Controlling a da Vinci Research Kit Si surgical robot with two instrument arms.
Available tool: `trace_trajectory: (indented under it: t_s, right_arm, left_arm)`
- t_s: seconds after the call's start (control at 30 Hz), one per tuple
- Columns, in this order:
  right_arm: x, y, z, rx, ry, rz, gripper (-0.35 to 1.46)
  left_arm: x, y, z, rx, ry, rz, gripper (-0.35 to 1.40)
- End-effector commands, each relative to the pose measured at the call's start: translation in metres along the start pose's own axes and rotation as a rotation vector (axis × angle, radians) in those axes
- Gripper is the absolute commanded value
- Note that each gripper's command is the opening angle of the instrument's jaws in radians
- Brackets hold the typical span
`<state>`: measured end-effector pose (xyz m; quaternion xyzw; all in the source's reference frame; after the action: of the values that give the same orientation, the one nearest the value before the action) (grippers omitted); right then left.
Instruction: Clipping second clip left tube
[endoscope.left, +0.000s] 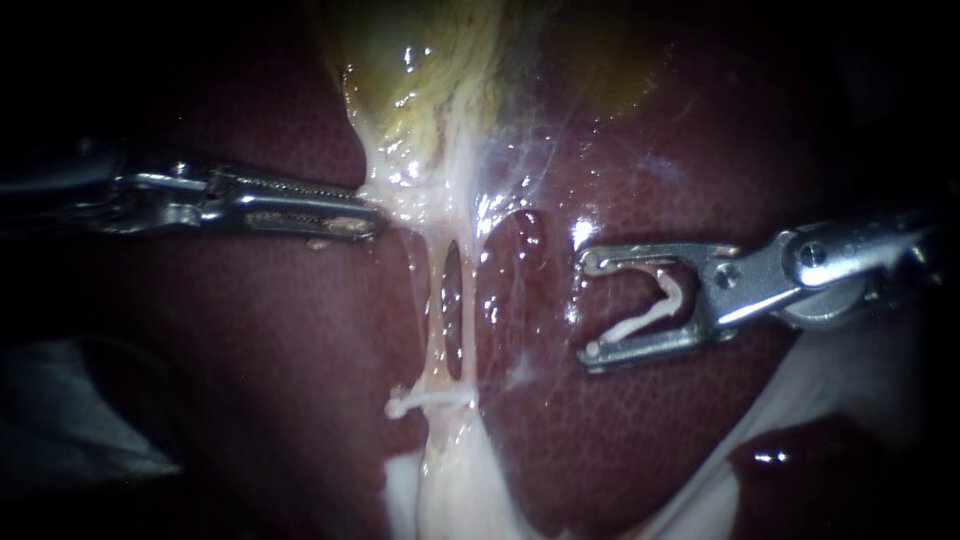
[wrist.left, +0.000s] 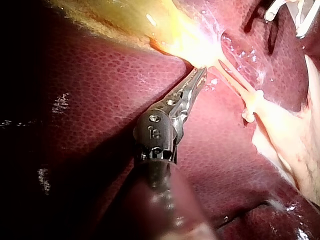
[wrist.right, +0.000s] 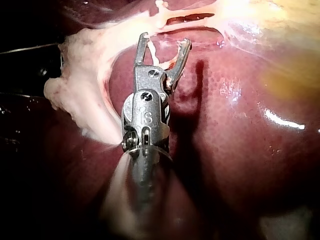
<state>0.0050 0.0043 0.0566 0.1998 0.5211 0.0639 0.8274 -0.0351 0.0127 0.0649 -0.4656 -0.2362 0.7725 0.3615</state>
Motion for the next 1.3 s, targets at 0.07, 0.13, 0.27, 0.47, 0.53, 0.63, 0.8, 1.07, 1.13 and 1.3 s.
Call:
trace_trajectory:
  t_s: [0.07, 0.13, 0.27, 0.47, 0.53, 0.63, 0.8, 1.07, 1.13, 1.3]
  right_arm:
    - [0.0, 0.0, 0.0, 0.0, 0.0, 0.0, 0.49]
    - [0.0, 0.0, 0.0, 0.0, 0.0, 0.0, 0.49]
    - [0.0, 0.0, 0.0, 0.0, 0.0, 0.0, 0.49]
    - [0.0001, -0.0001, 0.0, 0.008, 0.003, -0.001, 0.49]
    - [0.0003, -0.0002, 0.0002, 0.019, 0.006, -0.007, 0.49]
    - [0.0007, -0.0003, 0.0009, 0.048, 0.018, 0.051, 0.49]
    - [0.0015, -0.0011, 0.0036, 0.078, 0.032, 0.137, 0.5]
    - [0.0015, -0.0016, 0.0087, 0.104, 0.067, 0.232, 0.5]
    - [0.0014, -0.0016, 0.0098, 0.116, 0.084, 0.257, 0.5]
    - [0.0011, -0.0014, 0.012, 0.152, 0.123, 0.3, 0.5]
  left_arm:
    - [0.0003, 0.0001, -0.0004, -0.003, -0.001, -0.002, -0.35]
    - [0.0007, 0.0003, -0.0012, -0.008, -0.003, -0.005, -0.35]
    - [0.0021, 0.0011, -0.0034, -0.011, -0.004, -0.013, -0.35]
    - [0.0041, 0.0021, -0.0074, 0.004, 0.025, -0.022, -0.35]
    - [0.0045, 0.0024, -0.0082, 0.005, 0.034, -0.025, -0.35]
    - [0.0047, 0.0026, -0.0084, 0.006, 0.033, -0.021, -0.35]
    - [0.0047, 0.0028, -0.008, 0.009, 0.035, -0.021, -0.35]
    - [0.0048, 0.0032, -0.0078, 0.013, 0.035, -0.023, -0.35]
    - [0.0049, 0.0034, -0.0077, 0.014, 0.036, -0.017, -0.35]
    - [0.0049, 0.0036, -0.0077, 0.018, 0.037, -0.018, -0.35]
